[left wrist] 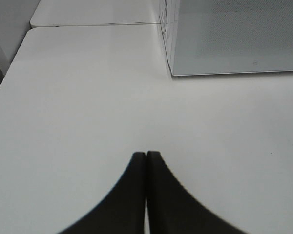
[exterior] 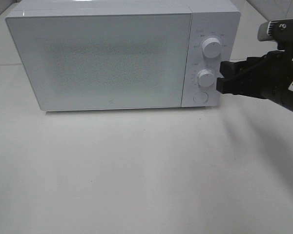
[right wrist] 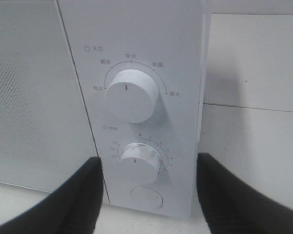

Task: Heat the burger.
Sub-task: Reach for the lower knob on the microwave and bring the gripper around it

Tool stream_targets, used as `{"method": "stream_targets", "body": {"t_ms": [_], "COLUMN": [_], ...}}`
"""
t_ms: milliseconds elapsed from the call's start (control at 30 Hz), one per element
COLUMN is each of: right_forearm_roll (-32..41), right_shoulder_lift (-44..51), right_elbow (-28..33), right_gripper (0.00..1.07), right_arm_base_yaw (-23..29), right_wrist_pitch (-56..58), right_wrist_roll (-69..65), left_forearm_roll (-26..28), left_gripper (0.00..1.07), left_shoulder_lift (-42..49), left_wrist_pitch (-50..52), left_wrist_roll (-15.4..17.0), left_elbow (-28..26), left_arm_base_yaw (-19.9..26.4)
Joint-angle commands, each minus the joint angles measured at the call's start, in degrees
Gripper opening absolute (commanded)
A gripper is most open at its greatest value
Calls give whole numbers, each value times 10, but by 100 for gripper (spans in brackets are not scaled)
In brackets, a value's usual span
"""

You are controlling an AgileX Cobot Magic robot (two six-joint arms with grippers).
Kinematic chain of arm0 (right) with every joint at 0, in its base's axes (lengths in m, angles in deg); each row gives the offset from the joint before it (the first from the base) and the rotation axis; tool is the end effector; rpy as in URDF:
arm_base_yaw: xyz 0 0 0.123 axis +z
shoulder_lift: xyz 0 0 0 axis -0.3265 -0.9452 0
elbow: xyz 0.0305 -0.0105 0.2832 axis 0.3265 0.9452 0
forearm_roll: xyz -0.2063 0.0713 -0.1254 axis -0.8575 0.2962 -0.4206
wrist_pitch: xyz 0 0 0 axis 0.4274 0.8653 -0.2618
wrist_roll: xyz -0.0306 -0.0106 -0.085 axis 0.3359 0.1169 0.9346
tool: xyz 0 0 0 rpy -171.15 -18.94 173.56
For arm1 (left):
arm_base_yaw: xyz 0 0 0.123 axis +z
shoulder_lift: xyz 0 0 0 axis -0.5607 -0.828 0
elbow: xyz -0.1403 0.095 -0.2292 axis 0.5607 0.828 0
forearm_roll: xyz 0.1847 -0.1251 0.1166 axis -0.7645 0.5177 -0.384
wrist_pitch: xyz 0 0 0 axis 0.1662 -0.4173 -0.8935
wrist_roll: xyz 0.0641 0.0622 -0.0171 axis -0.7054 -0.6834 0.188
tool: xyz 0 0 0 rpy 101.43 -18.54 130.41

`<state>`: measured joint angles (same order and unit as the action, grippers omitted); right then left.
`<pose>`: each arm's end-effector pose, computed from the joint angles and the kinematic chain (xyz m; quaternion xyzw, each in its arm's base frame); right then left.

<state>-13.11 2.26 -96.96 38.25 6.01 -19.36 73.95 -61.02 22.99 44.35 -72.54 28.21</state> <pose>0.2550 0.0846 0.1925 -0.1245 0.7685 0.0809 0.6224 -0.0057 0.0026 0.2785 0.0364 0.8491 -0.0188 0.5267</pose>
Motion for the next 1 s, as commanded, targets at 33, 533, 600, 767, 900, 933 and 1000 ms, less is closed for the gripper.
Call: {"method": "stream_targets", "body": {"t_ms": [33, 533, 600, 767, 900, 933, 1000], "right_forearm_roll": [89, 152, 152, 152, 153, 153, 154], "right_shoulder_lift": [-31, -182, -189, -235, -245, -250, -252], "right_elbow": [-1, -20, -25, -61, -74, -82, -87], "right_gripper": [55, 55, 55, 55, 55, 55, 55], "right_arm_base_yaw": [57, 100, 100, 100, 100, 100, 100], "right_wrist_pitch": [-53, -210, -210, -210, -210, -211, -211], "right_wrist_roll": [78, 88, 88, 83, 83, 84, 84], "left_forearm_roll": [-1, 1, 1, 1, 2, 3, 3], "left_gripper": [0, 0, 0, 0, 0, 0, 0], "left_shoulder_lift": [11, 11, 11, 11, 11, 11, 11], "left_wrist_pitch": [10, 10, 10, 10, 10, 10, 10], "left_wrist_roll": [-2, -5, -5, -5, -9, -9, -9], "left_elbow": [2, 2, 2, 2, 2, 2, 2], "left_arm_base_yaw": [-1, -1, -1, -1, -1, -1, -1]}}
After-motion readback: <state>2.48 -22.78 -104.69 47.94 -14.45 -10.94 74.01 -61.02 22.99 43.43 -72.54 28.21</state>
